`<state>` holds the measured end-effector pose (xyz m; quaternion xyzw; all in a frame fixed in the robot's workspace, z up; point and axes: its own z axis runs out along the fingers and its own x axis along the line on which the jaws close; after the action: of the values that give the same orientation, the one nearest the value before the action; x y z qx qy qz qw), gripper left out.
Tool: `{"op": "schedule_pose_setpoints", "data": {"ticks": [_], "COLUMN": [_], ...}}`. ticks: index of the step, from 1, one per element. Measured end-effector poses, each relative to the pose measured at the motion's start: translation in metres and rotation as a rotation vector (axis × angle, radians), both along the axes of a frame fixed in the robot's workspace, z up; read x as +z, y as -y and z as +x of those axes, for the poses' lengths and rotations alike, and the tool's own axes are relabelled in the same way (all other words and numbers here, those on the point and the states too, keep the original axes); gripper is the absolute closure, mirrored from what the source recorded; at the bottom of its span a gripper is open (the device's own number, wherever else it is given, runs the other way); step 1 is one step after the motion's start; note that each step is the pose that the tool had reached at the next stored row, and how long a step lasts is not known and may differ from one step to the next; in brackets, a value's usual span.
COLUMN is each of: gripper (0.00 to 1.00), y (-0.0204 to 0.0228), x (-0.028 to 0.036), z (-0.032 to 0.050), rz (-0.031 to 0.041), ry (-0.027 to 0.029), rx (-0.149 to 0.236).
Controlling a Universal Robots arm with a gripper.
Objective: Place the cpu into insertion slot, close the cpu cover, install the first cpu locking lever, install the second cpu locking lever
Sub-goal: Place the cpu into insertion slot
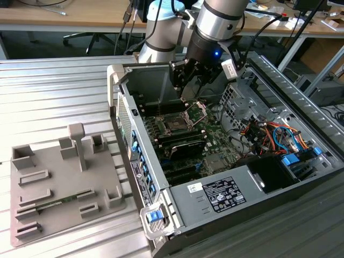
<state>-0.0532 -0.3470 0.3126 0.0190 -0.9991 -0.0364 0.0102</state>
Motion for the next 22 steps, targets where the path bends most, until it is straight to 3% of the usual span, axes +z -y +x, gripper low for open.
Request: {"op": "schedule_pose_setpoints", "data": {"ticks": [22], "gripper": [0.45], "y": [0.0], "x": [-0.0041], "z": [0.0], "rz": [0.0], "ry": [0.0001], "rx": [0.0]}}
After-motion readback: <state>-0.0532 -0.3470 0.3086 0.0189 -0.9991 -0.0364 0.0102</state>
